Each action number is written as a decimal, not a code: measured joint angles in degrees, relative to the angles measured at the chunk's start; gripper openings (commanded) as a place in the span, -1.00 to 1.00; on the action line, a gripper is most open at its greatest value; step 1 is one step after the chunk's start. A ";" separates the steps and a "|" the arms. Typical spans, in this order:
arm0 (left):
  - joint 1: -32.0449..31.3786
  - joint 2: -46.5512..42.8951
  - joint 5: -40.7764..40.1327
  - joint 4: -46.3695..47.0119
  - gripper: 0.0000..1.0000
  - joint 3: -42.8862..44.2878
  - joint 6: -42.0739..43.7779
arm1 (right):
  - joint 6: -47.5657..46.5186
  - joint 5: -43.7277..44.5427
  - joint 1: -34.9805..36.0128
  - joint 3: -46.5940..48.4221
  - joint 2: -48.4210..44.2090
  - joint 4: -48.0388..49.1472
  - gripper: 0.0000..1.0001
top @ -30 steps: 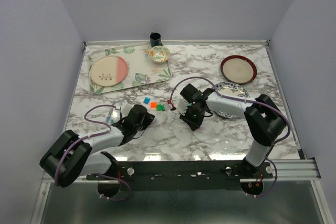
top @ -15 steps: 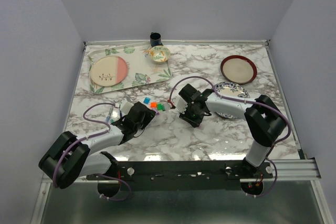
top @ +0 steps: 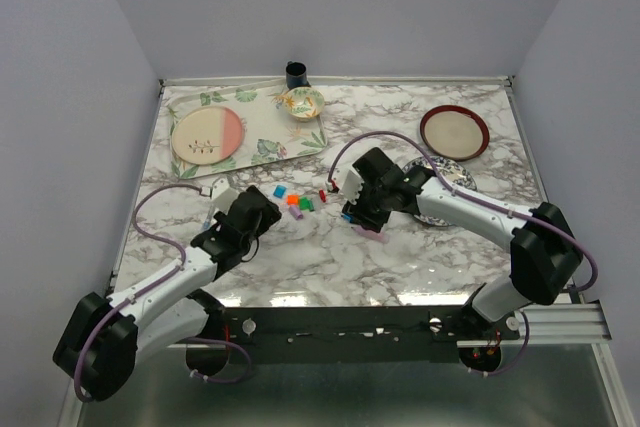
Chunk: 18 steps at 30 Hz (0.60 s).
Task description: Open the pen caps
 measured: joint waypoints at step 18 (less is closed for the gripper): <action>13.18 14.67 -5.16 -18.93 0.24 14.56 14.53 | -1.16 -4.15 0.00 -0.81 -3.32 0.83 0.04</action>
